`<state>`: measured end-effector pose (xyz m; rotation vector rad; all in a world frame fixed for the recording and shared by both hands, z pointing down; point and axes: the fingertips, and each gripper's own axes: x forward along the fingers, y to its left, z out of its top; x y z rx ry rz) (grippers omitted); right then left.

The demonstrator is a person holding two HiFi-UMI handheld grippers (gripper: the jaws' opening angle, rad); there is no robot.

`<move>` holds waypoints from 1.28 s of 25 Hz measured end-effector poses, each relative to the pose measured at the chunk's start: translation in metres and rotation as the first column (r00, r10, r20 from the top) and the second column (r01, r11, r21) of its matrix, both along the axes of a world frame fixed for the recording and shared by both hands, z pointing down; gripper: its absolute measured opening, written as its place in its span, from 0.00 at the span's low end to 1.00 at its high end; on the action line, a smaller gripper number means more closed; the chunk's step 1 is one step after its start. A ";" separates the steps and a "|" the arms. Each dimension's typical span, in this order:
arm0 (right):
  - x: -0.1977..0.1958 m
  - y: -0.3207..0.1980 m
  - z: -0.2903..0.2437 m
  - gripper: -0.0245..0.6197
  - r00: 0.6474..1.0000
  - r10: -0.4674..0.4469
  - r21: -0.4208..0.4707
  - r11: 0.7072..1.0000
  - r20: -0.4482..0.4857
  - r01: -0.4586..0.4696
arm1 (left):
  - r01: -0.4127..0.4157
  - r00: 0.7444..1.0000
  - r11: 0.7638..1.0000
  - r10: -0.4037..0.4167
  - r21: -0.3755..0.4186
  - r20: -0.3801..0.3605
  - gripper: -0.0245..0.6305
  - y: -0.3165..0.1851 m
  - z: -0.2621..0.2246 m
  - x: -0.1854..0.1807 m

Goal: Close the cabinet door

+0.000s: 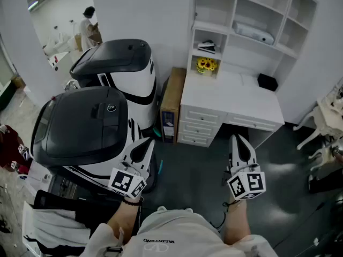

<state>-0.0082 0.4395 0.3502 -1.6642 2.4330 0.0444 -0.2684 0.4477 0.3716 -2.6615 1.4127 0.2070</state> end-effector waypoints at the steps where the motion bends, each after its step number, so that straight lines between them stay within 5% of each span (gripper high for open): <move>1: 0.000 0.000 0.000 0.05 1.000 0.002 -0.001 1.000 0.001 -0.002 | -0.004 1.000 1.000 0.004 -0.001 0.002 0.04 0.000 0.001 0.000; 32: -0.075 -0.032 0.014 0.05 1.000 0.003 -0.031 1.000 0.020 -0.003 | -0.141 0.989 0.988 0.139 -0.060 -0.045 0.04 -0.007 0.036 -0.025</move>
